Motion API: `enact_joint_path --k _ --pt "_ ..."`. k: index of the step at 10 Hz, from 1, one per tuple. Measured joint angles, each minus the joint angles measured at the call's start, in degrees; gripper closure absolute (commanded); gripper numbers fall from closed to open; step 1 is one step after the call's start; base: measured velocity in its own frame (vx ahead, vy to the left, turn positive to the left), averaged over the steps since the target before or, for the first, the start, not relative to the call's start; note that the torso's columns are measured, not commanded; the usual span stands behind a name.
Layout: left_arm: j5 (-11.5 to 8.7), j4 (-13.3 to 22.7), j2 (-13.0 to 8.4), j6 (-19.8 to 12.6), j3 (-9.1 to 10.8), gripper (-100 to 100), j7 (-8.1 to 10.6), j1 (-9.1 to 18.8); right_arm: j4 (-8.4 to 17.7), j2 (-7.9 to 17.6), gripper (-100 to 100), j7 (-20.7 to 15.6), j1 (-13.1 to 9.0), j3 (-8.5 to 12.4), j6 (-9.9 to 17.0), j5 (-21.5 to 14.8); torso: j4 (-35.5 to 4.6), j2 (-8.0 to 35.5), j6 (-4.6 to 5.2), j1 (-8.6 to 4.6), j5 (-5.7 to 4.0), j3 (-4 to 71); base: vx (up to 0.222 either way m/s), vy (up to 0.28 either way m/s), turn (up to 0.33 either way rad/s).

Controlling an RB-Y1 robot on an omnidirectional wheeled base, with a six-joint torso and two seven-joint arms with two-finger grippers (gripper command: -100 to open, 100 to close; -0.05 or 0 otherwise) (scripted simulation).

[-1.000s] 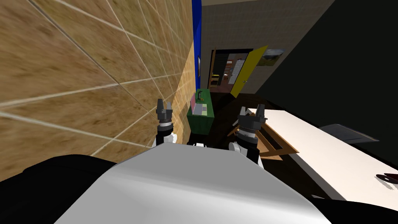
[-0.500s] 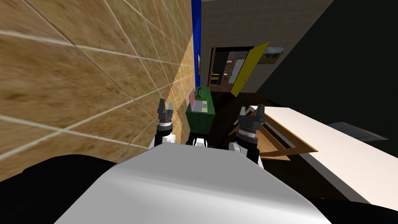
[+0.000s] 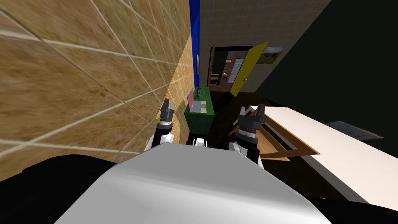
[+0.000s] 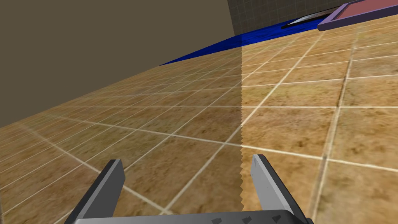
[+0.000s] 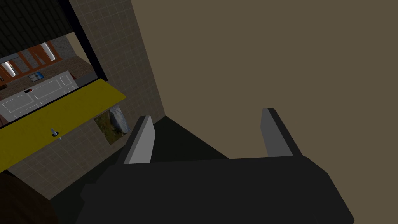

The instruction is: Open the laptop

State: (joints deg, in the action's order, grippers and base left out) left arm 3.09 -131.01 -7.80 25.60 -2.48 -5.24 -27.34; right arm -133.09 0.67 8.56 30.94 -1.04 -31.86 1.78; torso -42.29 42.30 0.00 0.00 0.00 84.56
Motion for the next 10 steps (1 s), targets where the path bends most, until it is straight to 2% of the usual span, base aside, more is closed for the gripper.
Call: enact_joint_path --k 10 --pt "0.57 -3.48 -1.12 -14.07 0.70 -100 0.17 0.87 0.00 0.00 0 0.00 0.00 0.00 0.00 0.00 0.00 -0.01 0.00 -0.01 0.00 0.00 0.035 -0.012 -0.021"
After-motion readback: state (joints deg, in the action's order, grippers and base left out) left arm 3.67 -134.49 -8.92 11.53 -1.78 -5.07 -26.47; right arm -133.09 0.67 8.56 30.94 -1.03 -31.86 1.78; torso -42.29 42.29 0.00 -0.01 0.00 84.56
